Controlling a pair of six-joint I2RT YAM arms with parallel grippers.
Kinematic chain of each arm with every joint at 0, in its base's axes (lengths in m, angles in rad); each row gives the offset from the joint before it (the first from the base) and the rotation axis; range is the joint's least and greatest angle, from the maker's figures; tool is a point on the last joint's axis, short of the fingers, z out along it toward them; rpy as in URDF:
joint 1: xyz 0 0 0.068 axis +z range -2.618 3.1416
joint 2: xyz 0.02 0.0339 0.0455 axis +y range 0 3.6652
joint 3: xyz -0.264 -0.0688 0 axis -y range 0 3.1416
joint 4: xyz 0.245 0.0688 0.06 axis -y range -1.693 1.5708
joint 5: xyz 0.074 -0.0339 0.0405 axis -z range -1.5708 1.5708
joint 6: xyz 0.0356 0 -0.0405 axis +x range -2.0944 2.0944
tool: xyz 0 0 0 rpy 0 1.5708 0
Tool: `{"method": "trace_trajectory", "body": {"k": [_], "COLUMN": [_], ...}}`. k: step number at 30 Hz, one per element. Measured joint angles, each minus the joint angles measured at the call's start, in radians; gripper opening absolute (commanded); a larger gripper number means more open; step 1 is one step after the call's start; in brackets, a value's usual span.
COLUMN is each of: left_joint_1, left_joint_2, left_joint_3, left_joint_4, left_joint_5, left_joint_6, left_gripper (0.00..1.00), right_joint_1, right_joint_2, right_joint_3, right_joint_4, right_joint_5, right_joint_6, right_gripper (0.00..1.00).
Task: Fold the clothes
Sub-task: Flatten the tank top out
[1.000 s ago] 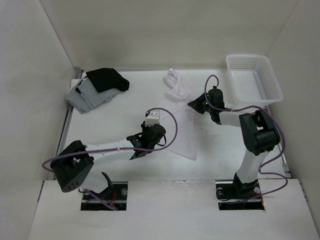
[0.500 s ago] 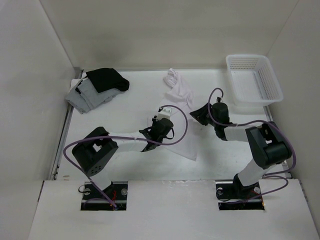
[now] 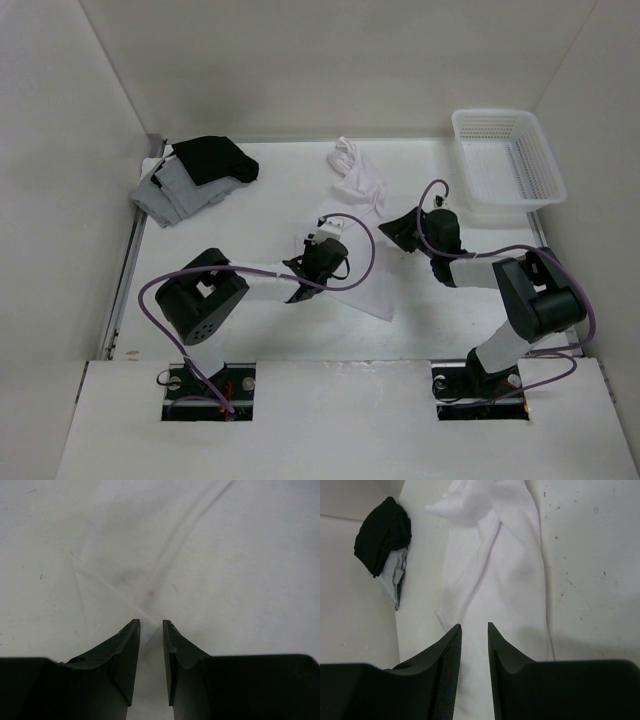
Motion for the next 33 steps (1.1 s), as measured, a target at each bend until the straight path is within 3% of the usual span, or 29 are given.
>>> {"method": "trace_trajectory", "body": {"k": [10,16,21,25,33], "left_joint_1": [0.018,0.024,0.039,0.084,0.188], "left_joint_2": [0.018,-0.017,-0.253,-0.508,-0.847], "left_joint_3": [0.0,-0.023,-0.137,-0.235,-0.435], "left_joint_4": [0.008,0.009,0.005,-0.003,-0.128], "left_joint_5": [-0.023,-0.044,-0.049,-0.055,-0.013], "left_joint_6": [0.009,0.002,-0.047,-0.124,-0.308], "left_gripper": [0.06,0.01,0.01,0.01,0.01], "right_joint_1": [0.006,0.006,0.006,0.037,0.337], "right_joint_2": [-0.001,-0.035,-0.127,-0.296,-0.667], "right_joint_3": [-0.032,-0.064,-0.124,-0.191,-0.209], "right_joint_4": [0.032,0.031,-0.011,-0.174,-0.63], "right_joint_5": [-0.017,-0.016,-0.003,0.076,0.345], "right_joint_6": [0.008,0.007,-0.016,-0.062,-0.063], "right_gripper": [0.32,0.34,0.36,0.39,0.41]}}
